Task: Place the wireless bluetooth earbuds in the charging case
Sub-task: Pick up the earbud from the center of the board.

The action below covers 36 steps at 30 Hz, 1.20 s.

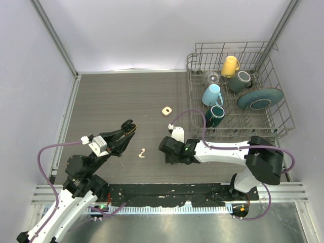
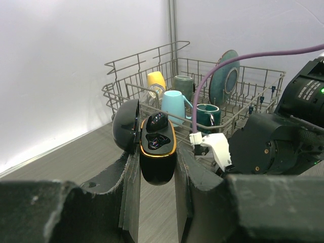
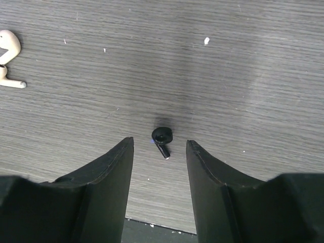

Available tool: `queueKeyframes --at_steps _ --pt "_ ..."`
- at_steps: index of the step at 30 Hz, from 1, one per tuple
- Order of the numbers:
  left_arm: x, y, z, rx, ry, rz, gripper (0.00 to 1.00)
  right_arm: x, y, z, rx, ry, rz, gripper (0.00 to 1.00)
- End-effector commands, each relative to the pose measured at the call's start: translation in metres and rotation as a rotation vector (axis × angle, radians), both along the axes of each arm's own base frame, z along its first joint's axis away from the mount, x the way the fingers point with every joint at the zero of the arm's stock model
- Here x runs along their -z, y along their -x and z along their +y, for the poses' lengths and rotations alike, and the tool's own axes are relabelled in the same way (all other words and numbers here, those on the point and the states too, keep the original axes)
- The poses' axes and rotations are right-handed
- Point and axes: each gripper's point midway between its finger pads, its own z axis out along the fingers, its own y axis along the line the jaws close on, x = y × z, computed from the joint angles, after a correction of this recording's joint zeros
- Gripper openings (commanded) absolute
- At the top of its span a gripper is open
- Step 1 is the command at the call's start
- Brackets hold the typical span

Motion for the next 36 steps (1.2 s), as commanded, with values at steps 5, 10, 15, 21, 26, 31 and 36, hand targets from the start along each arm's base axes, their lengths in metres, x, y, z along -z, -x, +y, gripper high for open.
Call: queueKeyframes --at_steps 5,10,15,21,26,31,36 --pt "-0.02 0.006 0.002 0.012 0.036 -0.045 0.0 0.011 -0.004 0.012 -0.005 0.008 0.001 0.48" --pt "-0.02 0.006 0.001 0.013 0.035 -0.044 0.0 0.017 -0.005 0.013 -0.01 0.021 0.004 0.47" --pt "-0.02 0.006 0.001 0.014 0.035 -0.045 0.0 0.02 -0.007 0.014 -0.018 0.033 -0.002 0.46" --pt "-0.019 0.005 0.002 0.007 0.036 -0.041 0.0 0.025 -0.006 0.014 -0.031 0.06 0.011 0.36" --pt "-0.02 0.005 0.003 0.002 0.04 -0.042 0.0 0.027 -0.005 0.01 -0.031 0.08 0.019 0.33" --pt "-0.02 0.005 0.003 0.002 0.039 -0.041 0.0 0.027 -0.004 0.004 -0.005 0.083 0.017 0.17" --pt "-0.021 0.004 0.004 -0.003 0.041 -0.041 0.0 0.03 -0.005 -0.006 0.078 0.091 0.016 0.1"
